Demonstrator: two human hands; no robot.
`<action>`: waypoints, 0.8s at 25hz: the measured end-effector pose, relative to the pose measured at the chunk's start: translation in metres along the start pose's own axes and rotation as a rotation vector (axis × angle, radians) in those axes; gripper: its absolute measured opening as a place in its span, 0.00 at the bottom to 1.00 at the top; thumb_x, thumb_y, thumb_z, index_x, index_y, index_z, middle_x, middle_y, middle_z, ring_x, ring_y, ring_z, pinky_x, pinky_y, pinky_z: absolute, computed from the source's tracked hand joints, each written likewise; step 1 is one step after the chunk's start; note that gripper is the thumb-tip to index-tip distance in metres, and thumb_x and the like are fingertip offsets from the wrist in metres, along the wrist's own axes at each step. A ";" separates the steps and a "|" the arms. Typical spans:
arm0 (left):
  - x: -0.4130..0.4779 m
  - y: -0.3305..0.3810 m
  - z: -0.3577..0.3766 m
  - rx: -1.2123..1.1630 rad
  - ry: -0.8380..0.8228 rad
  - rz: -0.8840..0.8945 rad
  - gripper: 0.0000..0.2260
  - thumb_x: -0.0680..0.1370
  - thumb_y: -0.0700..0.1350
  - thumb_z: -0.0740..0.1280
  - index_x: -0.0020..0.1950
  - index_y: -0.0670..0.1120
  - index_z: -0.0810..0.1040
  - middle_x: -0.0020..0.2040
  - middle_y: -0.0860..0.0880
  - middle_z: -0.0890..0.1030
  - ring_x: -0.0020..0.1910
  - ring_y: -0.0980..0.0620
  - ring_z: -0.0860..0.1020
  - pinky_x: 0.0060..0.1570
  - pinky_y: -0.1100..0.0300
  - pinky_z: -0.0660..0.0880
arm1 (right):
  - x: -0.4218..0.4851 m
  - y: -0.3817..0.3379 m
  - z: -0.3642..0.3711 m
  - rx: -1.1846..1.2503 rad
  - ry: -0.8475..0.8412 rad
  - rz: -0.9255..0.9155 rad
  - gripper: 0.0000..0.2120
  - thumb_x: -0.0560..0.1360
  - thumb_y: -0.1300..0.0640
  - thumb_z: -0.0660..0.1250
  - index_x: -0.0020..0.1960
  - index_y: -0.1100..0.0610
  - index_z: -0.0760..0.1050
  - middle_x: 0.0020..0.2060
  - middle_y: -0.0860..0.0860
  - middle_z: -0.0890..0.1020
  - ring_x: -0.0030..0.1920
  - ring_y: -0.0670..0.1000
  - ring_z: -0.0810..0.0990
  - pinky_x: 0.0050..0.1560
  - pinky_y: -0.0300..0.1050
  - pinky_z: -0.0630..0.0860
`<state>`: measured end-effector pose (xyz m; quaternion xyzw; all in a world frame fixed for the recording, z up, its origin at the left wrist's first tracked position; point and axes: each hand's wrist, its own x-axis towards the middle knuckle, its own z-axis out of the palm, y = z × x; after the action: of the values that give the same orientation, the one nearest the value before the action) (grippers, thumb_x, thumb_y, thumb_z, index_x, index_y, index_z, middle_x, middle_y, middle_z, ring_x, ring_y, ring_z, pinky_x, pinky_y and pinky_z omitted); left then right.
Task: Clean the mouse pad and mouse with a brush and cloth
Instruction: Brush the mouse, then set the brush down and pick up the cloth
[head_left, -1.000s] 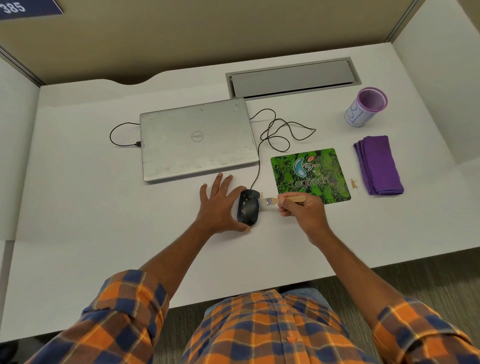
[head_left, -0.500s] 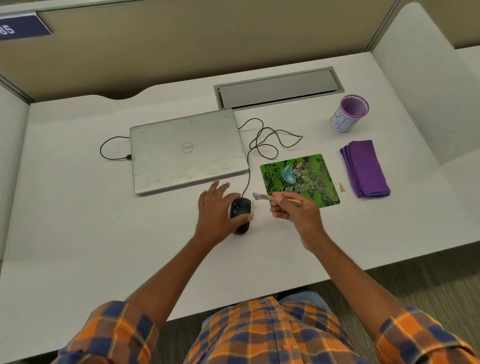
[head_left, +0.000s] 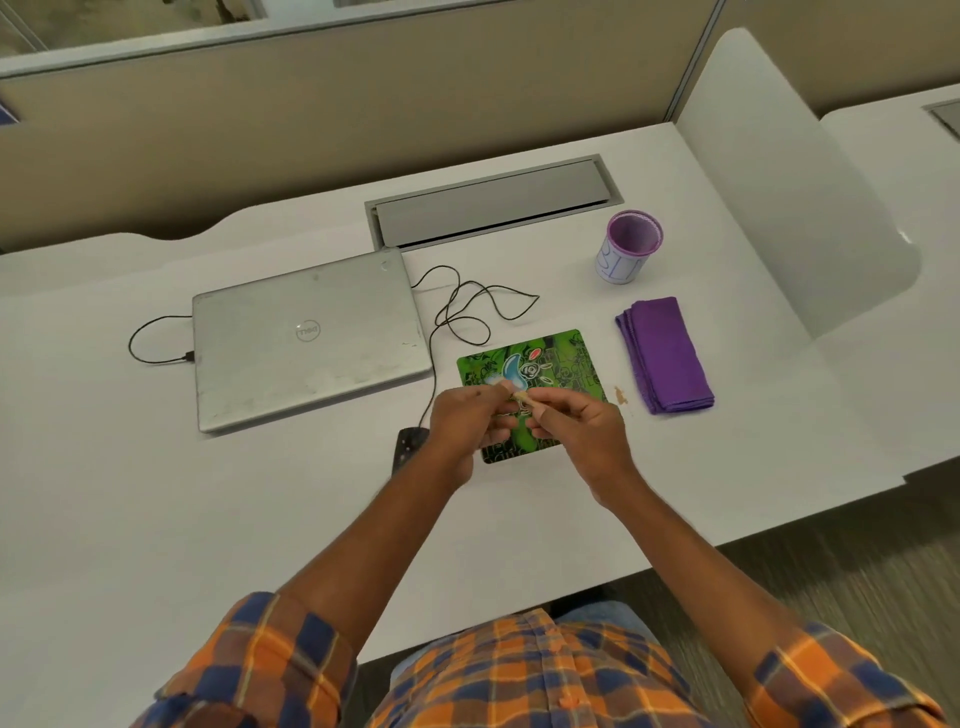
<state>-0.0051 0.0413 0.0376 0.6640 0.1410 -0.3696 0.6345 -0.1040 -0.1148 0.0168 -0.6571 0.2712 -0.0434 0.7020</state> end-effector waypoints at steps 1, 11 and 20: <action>0.003 0.002 0.013 -0.023 -0.004 0.001 0.11 0.81 0.49 0.76 0.54 0.42 0.88 0.49 0.41 0.90 0.42 0.50 0.86 0.42 0.59 0.85 | 0.004 -0.002 -0.012 -0.045 0.016 -0.014 0.12 0.80 0.62 0.76 0.62 0.54 0.88 0.48 0.55 0.90 0.47 0.56 0.89 0.54 0.55 0.88; 0.046 0.021 0.155 0.040 -0.024 0.082 0.11 0.80 0.48 0.76 0.51 0.39 0.88 0.45 0.42 0.89 0.40 0.53 0.84 0.43 0.59 0.81 | 0.062 -0.022 -0.132 -0.620 0.207 -0.207 0.07 0.76 0.56 0.81 0.53 0.55 0.87 0.45 0.49 0.85 0.42 0.43 0.83 0.42 0.34 0.80; 0.096 0.038 0.251 0.128 -0.032 0.119 0.10 0.81 0.47 0.76 0.51 0.40 0.88 0.44 0.39 0.89 0.38 0.53 0.84 0.42 0.61 0.82 | 0.111 -0.036 -0.207 -0.727 0.277 -0.153 0.07 0.79 0.55 0.78 0.55 0.58 0.87 0.47 0.52 0.86 0.45 0.51 0.85 0.48 0.47 0.84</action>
<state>0.0079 -0.2289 0.0209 0.7045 0.0672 -0.3499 0.6137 -0.0897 -0.3523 0.0173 -0.8691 0.3111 -0.0847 0.3751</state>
